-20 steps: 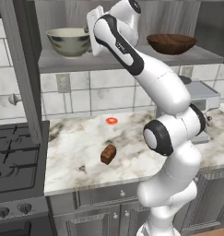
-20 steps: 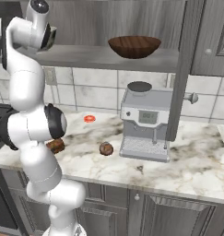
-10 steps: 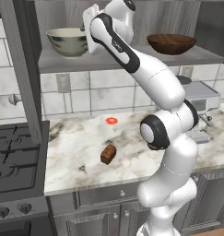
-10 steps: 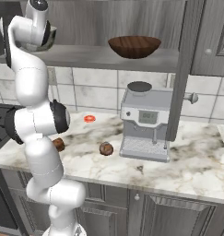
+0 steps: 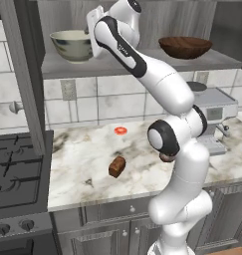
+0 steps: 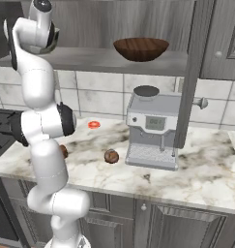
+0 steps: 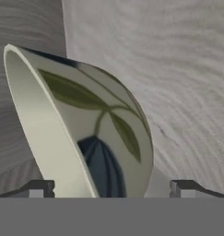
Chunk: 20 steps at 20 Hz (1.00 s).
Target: Pick both bowls and place them on the counter. Then place the bread in one bowl and place the bread in the other bowl.
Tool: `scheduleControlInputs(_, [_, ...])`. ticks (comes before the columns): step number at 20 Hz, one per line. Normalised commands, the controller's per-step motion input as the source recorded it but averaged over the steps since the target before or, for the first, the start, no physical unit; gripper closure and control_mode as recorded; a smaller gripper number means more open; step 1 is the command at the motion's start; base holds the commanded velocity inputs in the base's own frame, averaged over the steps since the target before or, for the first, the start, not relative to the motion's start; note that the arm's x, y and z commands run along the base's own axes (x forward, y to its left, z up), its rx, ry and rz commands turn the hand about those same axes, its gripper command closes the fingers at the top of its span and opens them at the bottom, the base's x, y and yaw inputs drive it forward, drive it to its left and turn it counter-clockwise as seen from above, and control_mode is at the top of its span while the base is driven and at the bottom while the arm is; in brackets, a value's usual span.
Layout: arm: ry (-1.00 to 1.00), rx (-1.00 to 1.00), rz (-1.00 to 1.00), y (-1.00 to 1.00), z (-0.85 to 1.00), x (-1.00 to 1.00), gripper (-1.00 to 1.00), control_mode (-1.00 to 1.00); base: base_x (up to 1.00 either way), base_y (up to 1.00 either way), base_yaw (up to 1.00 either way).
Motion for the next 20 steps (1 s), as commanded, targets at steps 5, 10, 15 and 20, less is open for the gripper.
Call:
scheduleControlInputs(5, [0.01,-0.02,0.0,0.04,-0.07,0.09,-1.0,-1.0,0.0,0.0,0.0])
scheduleControlInputs(10, [0.02,-0.01,0.0,0.03,-0.01,0.08,-1.0,-1.0,0.0,0.0,0.0])
scheduleControlInputs(15, [0.11,-0.01,0.0,0.06,-0.07,0.0,-1.0,-1.0,0.0,0.0,0.0])
scheduleControlInputs(20, [0.08,-0.03,0.0,0.07,-0.17,0.0,-1.0,-1.0,0.0,0.0,0.0])
